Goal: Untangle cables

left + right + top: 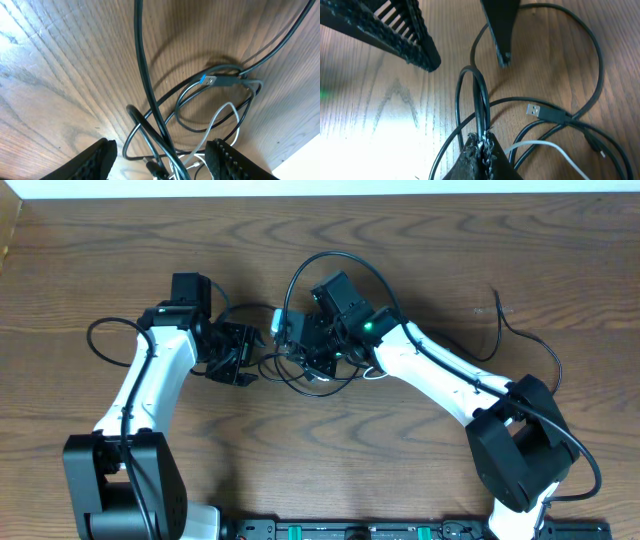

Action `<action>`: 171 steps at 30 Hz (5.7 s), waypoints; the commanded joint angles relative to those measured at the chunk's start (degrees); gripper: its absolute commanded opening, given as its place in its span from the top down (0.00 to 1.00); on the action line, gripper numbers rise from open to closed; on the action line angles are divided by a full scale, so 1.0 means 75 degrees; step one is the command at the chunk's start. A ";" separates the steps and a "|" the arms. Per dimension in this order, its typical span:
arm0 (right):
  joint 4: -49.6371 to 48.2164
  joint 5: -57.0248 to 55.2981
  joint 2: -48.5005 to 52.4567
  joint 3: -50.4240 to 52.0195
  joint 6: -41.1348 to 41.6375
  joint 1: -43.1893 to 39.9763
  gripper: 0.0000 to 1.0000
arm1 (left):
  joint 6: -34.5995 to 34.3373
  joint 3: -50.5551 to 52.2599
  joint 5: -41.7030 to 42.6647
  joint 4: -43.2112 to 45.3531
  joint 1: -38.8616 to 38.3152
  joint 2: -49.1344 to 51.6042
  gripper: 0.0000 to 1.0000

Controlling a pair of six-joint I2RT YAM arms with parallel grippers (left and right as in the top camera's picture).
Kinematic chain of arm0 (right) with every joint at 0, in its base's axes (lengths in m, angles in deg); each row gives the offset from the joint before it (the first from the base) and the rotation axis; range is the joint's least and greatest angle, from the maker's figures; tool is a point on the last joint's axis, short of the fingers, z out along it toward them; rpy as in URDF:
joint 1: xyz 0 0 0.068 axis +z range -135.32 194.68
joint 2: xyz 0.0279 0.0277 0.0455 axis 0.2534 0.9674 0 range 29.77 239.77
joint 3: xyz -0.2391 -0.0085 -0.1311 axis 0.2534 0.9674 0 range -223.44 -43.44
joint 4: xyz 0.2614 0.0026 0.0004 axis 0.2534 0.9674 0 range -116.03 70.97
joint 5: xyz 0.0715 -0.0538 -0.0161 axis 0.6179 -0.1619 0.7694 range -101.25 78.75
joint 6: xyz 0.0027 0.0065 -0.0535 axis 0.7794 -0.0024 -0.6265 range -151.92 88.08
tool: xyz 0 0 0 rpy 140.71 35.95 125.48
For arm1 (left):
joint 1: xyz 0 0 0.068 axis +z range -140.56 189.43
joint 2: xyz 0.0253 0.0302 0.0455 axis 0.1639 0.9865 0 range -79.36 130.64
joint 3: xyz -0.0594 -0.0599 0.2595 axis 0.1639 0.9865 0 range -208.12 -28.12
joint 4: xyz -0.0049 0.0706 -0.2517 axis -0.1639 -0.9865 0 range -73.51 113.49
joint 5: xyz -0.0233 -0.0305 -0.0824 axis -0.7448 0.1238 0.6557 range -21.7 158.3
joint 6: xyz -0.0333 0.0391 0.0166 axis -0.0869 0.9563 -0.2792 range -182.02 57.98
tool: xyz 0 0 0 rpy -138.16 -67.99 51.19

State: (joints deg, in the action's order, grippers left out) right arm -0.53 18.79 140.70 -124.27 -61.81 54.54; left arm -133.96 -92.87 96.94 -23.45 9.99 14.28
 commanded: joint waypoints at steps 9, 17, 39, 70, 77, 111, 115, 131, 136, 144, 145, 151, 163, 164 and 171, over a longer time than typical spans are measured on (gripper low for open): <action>-0.0050 0.0303 -0.0070 -0.0105 -0.0685 0.0181 0.99 | 0.0122 0.0017 0.0239 0.0073 -0.0172 0.0111 0.53; -0.0052 0.0603 -0.0070 -0.0105 -0.0688 0.0195 0.99 | 0.0125 0.0017 0.0236 0.0154 -0.0163 0.0111 0.92; 0.1323 0.0615 -0.0070 -0.0099 -0.1405 0.0134 0.99 | 0.0125 0.0017 0.0187 0.0356 0.0965 0.0111 0.92; 0.1489 -0.0128 -0.0041 -0.0064 -0.1507 0.0134 0.97 | 0.4007 0.0017 0.2192 0.0734 0.1865 0.0111 0.92; 0.1201 -0.0131 -0.0041 -0.0064 -0.0606 0.0143 0.58 | 0.4642 0.0017 0.0819 0.0184 0.1749 0.0111 0.92; -0.0682 -0.1390 0.0790 -0.0061 1.1913 0.0315 0.52 | 0.5251 0.0851 -0.1180 0.0070 0.1148 0.0111 0.92; -0.0874 -0.1396 0.0982 -0.0061 1.2619 0.0318 0.50 | 0.5251 0.0857 -0.1180 0.0070 0.1148 0.0111 0.92; -0.3098 -0.1445 0.2209 -0.0061 1.3653 0.0527 0.99 | 0.5251 0.0857 -0.1180 0.0070 0.1148 0.0111 0.92; -0.4383 -0.0743 0.2034 -0.0064 1.3260 0.0431 0.99 | 0.5251 0.0857 -0.1180 0.0067 0.1148 0.0111 0.92; -0.4800 -0.1189 0.1276 -0.0064 1.2359 0.0149 0.99 | 0.5251 0.0857 -0.1180 0.0093 0.1148 0.0111 0.92; -0.4800 -0.1183 0.1215 -0.0064 1.2179 0.0090 0.99 | 0.5249 0.0857 -0.1180 0.0105 0.1148 0.0111 0.92; -0.4809 -0.0819 0.0965 -0.0064 1.1762 -0.0353 0.99 | 0.5251 0.0857 -0.1183 0.0128 0.1148 0.0111 0.92; -0.4771 0.0988 0.0889 -0.0064 1.1605 -0.1419 0.99 | 0.5249 0.0857 -0.1183 0.0160 0.1148 0.0111 0.92; -0.4762 0.1218 0.0889 -0.0064 1.1602 -0.1480 0.98 | 0.5249 0.0857 -0.1186 0.0160 0.1148 0.0111 0.92; -0.3316 0.1553 0.0755 -0.0064 1.0797 -0.1641 0.99 | 0.5246 0.0857 -0.1413 0.0157 0.1148 0.0111 0.92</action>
State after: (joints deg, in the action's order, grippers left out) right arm -28.42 28.03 148.92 -124.38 24.54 42.58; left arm -95.15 -87.02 88.00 -22.29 18.69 14.39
